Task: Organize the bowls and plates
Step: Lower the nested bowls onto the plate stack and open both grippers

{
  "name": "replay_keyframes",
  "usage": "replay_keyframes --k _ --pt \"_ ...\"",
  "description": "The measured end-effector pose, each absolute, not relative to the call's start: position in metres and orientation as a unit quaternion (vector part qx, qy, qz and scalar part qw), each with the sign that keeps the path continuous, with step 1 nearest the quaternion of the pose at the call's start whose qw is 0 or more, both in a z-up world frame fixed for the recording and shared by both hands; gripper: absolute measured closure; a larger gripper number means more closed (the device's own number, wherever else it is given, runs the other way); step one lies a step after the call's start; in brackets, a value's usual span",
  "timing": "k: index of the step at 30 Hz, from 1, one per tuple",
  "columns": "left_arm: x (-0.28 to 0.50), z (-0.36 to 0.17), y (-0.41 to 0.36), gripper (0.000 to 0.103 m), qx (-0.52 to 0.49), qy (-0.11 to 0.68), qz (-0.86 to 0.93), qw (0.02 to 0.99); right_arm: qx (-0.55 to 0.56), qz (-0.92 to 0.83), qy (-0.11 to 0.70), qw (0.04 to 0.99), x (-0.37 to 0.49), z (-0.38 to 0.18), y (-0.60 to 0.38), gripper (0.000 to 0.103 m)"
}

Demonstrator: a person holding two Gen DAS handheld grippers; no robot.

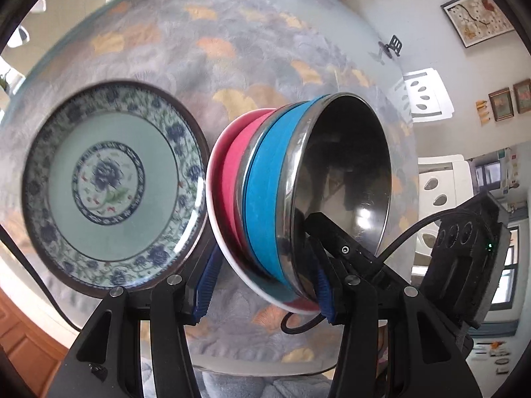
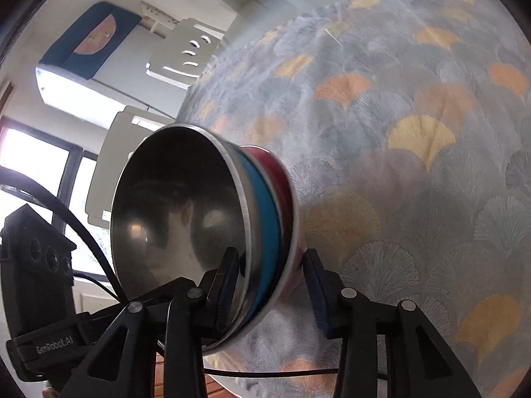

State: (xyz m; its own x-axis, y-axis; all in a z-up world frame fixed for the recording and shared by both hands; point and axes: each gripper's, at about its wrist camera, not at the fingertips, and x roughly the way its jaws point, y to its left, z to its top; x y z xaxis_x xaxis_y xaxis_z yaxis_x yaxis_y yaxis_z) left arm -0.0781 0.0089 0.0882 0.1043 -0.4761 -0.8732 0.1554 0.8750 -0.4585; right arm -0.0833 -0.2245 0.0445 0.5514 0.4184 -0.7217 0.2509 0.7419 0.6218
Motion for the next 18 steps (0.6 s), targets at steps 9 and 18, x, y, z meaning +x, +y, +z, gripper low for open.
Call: replay_keyframes --k 9,18 --pt "-0.078 0.104 0.037 0.056 -0.136 0.612 -0.198 0.753 0.331 0.085 0.436 0.833 -0.077 0.069 -0.205 0.064" --pt "-0.077 0.101 0.093 0.056 -0.173 0.607 -0.141 0.763 0.310 0.143 0.462 0.818 -0.054 0.063 -0.153 0.064"
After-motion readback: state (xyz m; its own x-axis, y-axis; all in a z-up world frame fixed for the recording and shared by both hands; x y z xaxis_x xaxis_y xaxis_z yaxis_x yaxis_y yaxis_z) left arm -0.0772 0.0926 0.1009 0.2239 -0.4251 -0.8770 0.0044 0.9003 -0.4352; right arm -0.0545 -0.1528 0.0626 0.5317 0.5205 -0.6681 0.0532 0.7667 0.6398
